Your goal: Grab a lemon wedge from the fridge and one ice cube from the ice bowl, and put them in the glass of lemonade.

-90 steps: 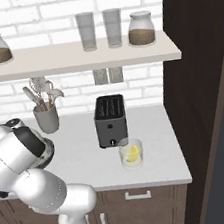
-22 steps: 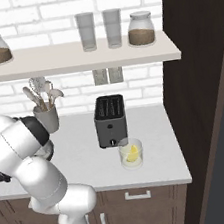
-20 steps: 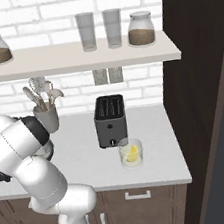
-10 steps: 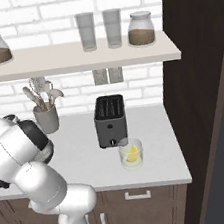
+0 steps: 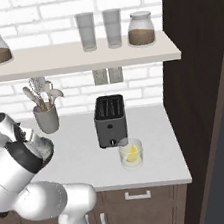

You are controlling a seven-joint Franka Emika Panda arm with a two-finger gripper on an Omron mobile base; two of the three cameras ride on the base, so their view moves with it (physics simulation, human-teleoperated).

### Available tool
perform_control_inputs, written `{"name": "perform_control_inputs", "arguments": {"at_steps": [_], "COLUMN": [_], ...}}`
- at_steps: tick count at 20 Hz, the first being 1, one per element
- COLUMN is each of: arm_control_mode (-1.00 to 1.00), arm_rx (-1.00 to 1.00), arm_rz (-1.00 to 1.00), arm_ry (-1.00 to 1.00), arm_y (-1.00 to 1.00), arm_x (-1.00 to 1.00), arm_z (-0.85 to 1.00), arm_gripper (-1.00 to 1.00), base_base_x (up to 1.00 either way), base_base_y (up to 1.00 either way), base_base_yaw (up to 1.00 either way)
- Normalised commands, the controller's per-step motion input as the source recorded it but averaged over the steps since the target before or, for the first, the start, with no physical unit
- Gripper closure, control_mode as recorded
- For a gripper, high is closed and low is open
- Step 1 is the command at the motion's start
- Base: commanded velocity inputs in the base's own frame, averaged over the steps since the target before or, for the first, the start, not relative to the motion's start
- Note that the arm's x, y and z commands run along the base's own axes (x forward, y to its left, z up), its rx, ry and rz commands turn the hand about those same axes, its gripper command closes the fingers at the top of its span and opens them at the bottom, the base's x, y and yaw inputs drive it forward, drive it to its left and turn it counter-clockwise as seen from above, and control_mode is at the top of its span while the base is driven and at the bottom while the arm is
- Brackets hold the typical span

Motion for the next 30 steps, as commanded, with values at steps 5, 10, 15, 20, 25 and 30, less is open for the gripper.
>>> {"name": "perform_control_inputs", "arguments": {"at_steps": [5, 10, 15, 20, 25, 30], "arm_control_mode": [-1.0, -1.0, -1.0, -1.0, -1.0, -1.0], "arm_rx": [0.03, 0.02, -0.04, -0.15, -0.15, -0.08], "arm_rz": [0.0, 0.06, 0.17, 0.22, 0.11, -0.06], "arm_ry": [-0.07, -0.14, -0.01, 0.16, 0.25, 0.34], "arm_y": [-0.14, -0.34, -0.47, -0.76, -0.94, -0.77], "arm_x": [-0.17, -0.59, -0.64, -0.75, -0.55, -0.02], "arm_z": [0.14, 0.56, 0.99, 0.91, 0.62, 0.53], "arm_gripper": [1.0, 1.0, 1.0, 1.0, 1.0, 1.0], "base_base_x": [0.0, 0.0, 0.0, 0.0, 0.0, 0.0], "base_base_y": [0.0, 0.0, 0.0, 0.0, 0.0, 0.0], "base_base_yaw": [0.0, 0.0, 0.0, 0.0, 0.0, 0.0]}}
